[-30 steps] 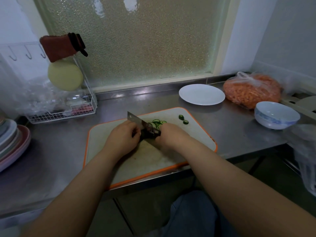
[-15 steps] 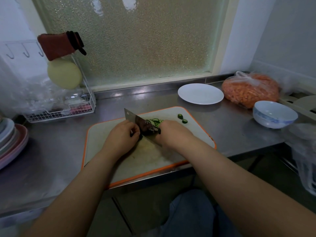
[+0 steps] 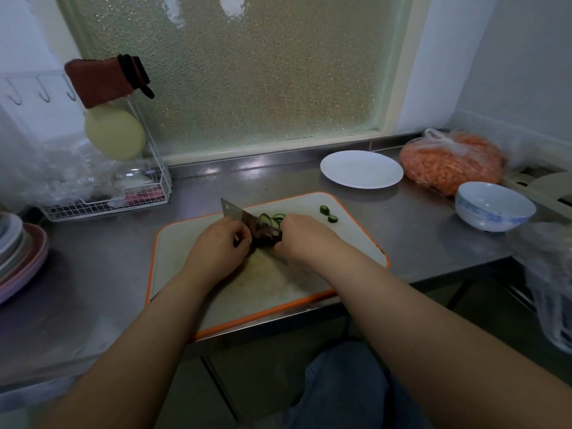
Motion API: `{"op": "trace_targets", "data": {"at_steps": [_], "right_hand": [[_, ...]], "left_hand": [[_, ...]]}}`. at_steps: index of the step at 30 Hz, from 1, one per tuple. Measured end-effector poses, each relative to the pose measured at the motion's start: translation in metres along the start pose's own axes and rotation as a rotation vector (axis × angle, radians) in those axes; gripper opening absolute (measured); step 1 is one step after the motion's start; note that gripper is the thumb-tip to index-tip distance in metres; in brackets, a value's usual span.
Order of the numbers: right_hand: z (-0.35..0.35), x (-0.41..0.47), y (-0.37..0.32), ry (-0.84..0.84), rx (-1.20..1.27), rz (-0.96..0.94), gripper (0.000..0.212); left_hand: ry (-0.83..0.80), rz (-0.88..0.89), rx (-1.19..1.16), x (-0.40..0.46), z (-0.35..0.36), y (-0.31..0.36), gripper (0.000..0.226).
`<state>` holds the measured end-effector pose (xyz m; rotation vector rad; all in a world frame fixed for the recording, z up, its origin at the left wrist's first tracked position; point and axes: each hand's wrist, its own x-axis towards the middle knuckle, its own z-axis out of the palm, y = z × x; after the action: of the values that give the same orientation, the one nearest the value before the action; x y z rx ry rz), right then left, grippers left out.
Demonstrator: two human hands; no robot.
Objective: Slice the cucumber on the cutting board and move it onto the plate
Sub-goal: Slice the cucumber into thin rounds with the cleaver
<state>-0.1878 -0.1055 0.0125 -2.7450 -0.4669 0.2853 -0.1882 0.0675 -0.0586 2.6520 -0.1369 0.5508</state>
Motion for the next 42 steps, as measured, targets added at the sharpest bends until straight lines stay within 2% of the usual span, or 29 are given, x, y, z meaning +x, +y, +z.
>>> {"op": "trace_targets", "data": {"at_steps": [2,4,7,10,12,17,19,22,25,27,32,42], "right_hand": [[0.008,0.002,-0.001,-0.008,0.015,0.023,0.017],[0.014,0.004,0.000,-0.005,0.021,0.031,0.021],[0.013,0.006,0.002,-0.018,0.020,0.038,0.021],[0.008,0.007,0.006,-0.043,0.021,0.029,0.009],[0.004,0.006,0.010,-0.043,0.024,0.024,0.012],[-0.007,-0.001,0.020,0.052,0.031,0.027,0.013],[-0.014,-0.003,0.025,0.109,0.051,0.019,0.022],[-0.019,-0.007,0.030,0.161,0.060,-0.007,0.053],[-0.017,-0.007,0.037,0.166,0.044,-0.010,0.069],[-0.013,-0.007,0.042,0.160,0.025,0.004,0.070],[-0.002,-0.009,0.055,0.198,0.012,0.031,0.060],[-0.003,-0.023,0.076,0.206,-0.002,0.090,0.061]], "left_hand": [[-0.002,0.018,-0.007,0.000,0.000,0.000,0.007],[-0.001,0.032,-0.011,0.000,0.000,0.000,0.009],[0.012,0.033,-0.014,-0.001,-0.001,0.001,0.008],[0.017,0.014,0.003,-0.002,-0.002,0.002,0.006],[0.013,0.006,0.013,-0.003,-0.004,0.002,0.005],[0.038,-0.042,-0.003,-0.006,-0.006,0.006,0.009],[0.149,-0.064,-0.041,-0.009,-0.009,0.011,0.019],[0.288,0.164,0.103,-0.013,-0.014,0.026,0.047],[0.162,0.407,0.355,-0.011,-0.010,0.046,0.073],[0.053,0.456,0.469,-0.007,-0.002,0.054,0.079],[-0.163,0.454,0.534,0.002,0.016,0.060,0.081],[-0.336,0.419,0.504,0.025,0.024,0.074,0.081]]}}
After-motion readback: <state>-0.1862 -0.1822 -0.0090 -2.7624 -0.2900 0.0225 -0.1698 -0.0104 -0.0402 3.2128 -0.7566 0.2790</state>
